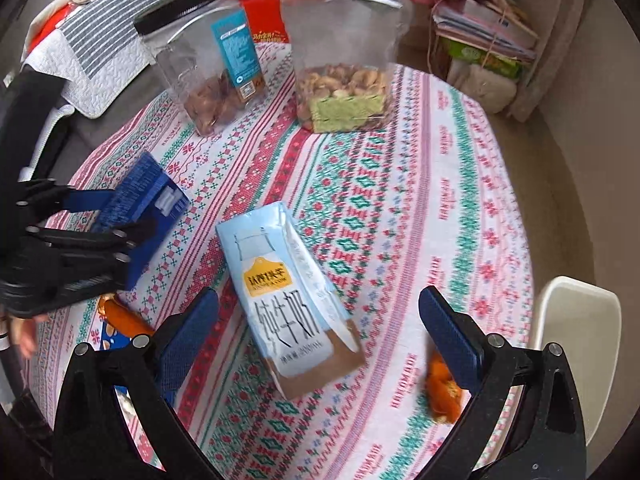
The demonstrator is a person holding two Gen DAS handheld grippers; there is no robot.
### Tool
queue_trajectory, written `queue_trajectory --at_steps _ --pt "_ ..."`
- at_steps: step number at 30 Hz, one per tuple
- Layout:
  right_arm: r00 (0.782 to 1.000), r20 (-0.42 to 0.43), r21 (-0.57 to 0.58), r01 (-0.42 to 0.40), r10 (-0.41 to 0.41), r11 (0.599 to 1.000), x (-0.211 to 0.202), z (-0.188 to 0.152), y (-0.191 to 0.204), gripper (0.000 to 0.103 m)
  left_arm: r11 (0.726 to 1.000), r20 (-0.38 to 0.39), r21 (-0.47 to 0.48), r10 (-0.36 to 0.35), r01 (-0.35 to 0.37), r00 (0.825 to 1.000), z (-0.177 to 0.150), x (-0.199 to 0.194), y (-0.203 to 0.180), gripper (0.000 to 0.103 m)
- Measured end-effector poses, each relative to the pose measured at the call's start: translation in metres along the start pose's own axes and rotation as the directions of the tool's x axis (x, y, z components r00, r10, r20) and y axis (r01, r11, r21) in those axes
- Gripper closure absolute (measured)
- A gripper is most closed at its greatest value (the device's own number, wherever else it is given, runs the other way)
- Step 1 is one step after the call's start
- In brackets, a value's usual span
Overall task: Collect trash
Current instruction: 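Grasp the dark blue medicine box with the left gripper while the right gripper grasps the milk carton, then carry the milk carton over the bin and open the right gripper while the left carries the blue box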
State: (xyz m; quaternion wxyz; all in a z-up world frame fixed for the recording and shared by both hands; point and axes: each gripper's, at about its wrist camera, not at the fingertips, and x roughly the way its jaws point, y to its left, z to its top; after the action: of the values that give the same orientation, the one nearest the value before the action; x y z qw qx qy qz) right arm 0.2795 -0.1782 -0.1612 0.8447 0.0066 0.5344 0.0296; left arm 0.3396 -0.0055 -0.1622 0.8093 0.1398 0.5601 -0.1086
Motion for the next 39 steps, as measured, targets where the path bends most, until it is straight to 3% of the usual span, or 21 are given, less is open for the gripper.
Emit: queue_trajectory --at_steps 5,9,10,11,13,16,26,33,39 --pt "0.999 -0.043 -0.067 0.014 -0.017 0.998 0.022 -0.001 0.021 0.007 0.988 0.106 -0.155 -0.011 0.027 0.994 -0.025 -0.037 0.055 0.044" --pt "0.998 -0.069 -0.071 -0.007 0.002 0.997 0.036 -0.005 0.028 0.009 0.957 0.15 -0.287 0.005 0.039 0.989 -0.062 -0.053 0.096 0.044" --pt "0.997 -0.071 -0.067 -0.012 0.008 0.998 0.039 -0.007 0.029 0.013 0.949 0.155 -0.313 0.006 0.044 0.988 -0.073 -0.056 0.102 0.044" --pt "0.997 -0.077 -0.059 -0.024 0.019 0.998 0.04 -0.008 0.03 0.029 0.94 0.158 -0.339 0.008 0.047 0.987 -0.084 -0.06 0.106 0.044" --pt "0.997 -0.052 -0.038 -0.055 0.053 0.998 0.036 -0.01 0.031 0.047 0.921 0.162 -0.386 0.02 0.045 0.987 -0.105 -0.065 0.114 0.044" --pt "0.99 -0.034 0.008 -0.137 0.138 0.99 0.025 -0.012 0.033 0.048 0.897 0.178 -0.439 0.029 0.053 0.984 -0.13 -0.077 0.126 0.044" --pt "0.978 0.119 -0.107 -0.158 0.17 0.982 -0.063 -0.039 0.08 0.047 0.839 0.232 -0.54 0.067 0.071 0.97 -0.176 -0.118 0.134 0.044" --pt "0.954 0.216 -0.137 -0.18 0.207 0.974 -0.118 -0.058 0.082 0.047 0.816 0.264 -0.571 0.081 0.088 0.961 -0.197 -0.138 0.117 0.044" --pt "0.943 0.243 -0.173 -0.189 0.228 0.967 -0.135 -0.073 0.08 0.047 0.811 0.275 -0.576 0.072 0.104 0.959 -0.204 -0.149 0.097 0.044"
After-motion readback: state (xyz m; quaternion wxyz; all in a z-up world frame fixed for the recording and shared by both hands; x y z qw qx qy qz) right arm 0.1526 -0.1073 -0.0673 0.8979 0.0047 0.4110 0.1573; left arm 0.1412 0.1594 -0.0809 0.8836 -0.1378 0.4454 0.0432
